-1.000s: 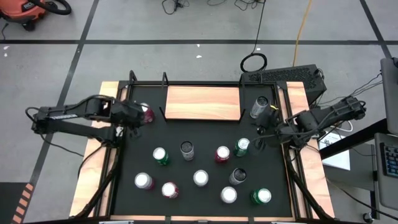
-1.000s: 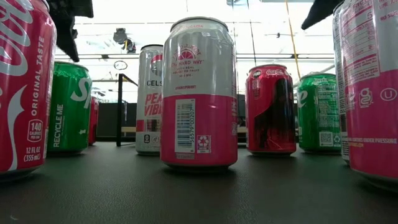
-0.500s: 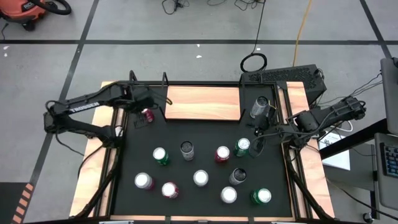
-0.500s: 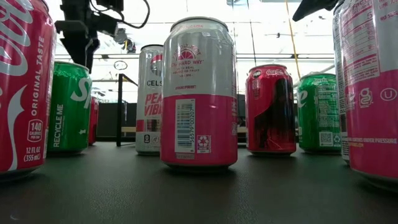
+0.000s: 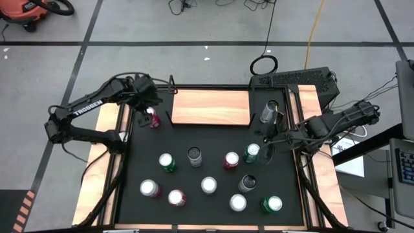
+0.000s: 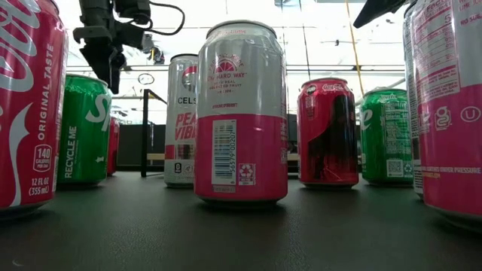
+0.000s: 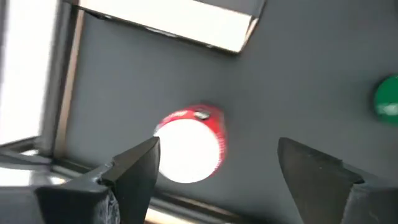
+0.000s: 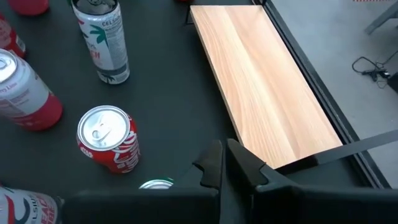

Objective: Place canned beverage on shelf
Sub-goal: Put the top red soda can on the shelf

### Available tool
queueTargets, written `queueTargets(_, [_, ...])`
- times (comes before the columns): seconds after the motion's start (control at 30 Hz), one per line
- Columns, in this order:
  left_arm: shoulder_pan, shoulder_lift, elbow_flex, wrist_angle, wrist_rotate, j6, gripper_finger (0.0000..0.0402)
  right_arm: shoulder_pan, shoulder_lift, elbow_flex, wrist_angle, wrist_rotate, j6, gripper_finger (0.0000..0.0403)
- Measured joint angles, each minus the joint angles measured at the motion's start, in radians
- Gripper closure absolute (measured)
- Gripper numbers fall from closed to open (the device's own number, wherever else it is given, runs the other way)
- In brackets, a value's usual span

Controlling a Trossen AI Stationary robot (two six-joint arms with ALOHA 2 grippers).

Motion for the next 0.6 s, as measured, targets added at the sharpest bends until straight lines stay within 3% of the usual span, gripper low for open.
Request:
queueTargets(0.17, [-0.001, 0.000, 0.000, -0.005, -0.100, 0.002, 0.0088, 0.000, 0.023, 0.000, 0.003, 0.000, -0.007, 0.0403])
queueTargets(0.6, [0.084, 0.003, -0.073, 0.021, -0.003, 0.070, 0.0088, 0.010, 0.055, 0.000, 0.004, 0.001, 0.009, 0.0403])
